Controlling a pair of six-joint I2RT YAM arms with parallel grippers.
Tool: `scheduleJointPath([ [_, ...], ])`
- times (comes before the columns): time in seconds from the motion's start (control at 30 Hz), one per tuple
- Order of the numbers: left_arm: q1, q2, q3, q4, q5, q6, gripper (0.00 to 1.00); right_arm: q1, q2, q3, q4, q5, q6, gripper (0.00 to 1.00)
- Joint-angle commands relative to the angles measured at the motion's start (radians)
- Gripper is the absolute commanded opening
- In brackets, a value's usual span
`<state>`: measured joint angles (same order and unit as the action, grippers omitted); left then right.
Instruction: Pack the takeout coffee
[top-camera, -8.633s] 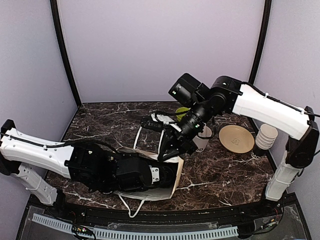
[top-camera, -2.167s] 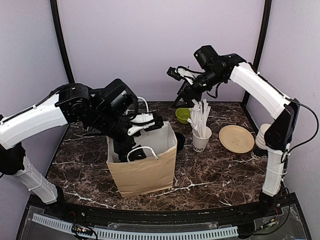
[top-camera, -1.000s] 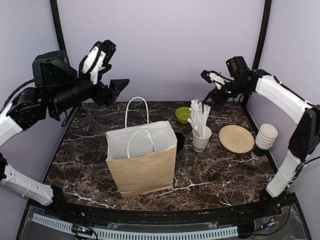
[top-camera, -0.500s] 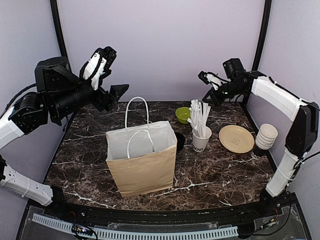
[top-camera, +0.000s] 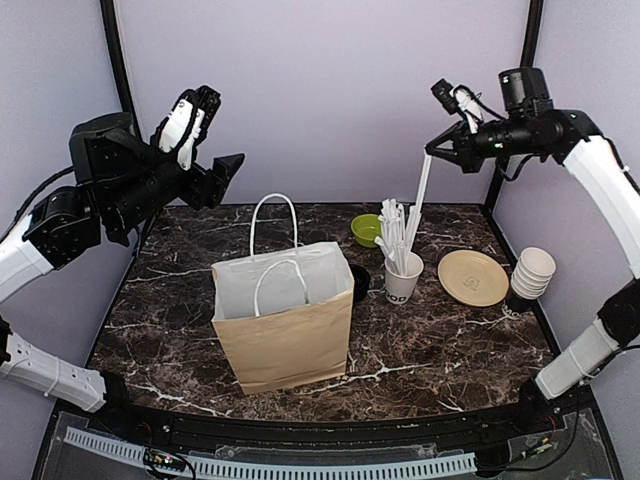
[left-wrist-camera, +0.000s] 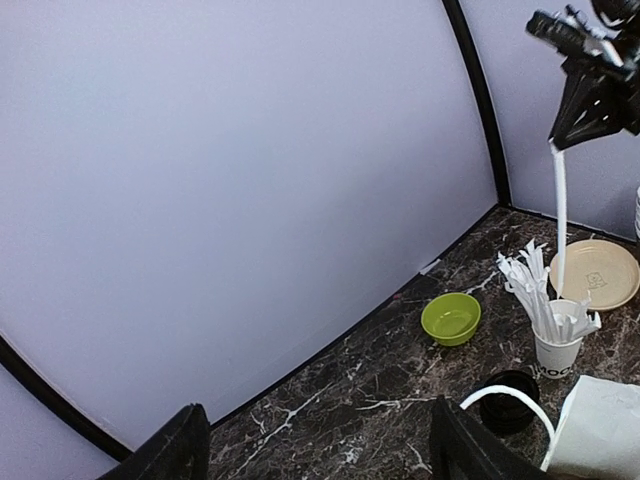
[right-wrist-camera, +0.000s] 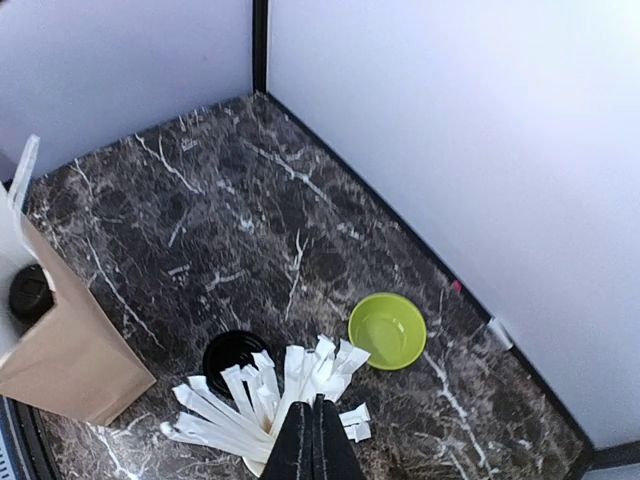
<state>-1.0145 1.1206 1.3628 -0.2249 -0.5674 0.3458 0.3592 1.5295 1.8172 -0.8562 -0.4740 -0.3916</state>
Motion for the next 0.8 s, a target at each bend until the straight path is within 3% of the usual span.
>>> scheduleJointPath([
  [0.0,0.032,-0.012,-0.015,0.089,-0.067,0.030,0.77,-0.004,-0.115,0.116,-0.036,-0.109,0.001,0.00],
  [0.27,0.048,-0.049,-0.029,0.091,-0.101,0.000,0.76,0.017,-0.108,0.269,-0.036,-0.430,0.081,0.00],
  [0.6,0.048,-0.138,-0.073,0.052,-0.119,-0.046,0.74,0.197,0.000,0.377,0.012,-0.506,0.155,0.00],
  [0.77,0.048,-0.166,-0.087,0.028,-0.115,-0.061,0.74,0.297,0.059,0.374,-0.008,-0.445,0.128,0.00],
])
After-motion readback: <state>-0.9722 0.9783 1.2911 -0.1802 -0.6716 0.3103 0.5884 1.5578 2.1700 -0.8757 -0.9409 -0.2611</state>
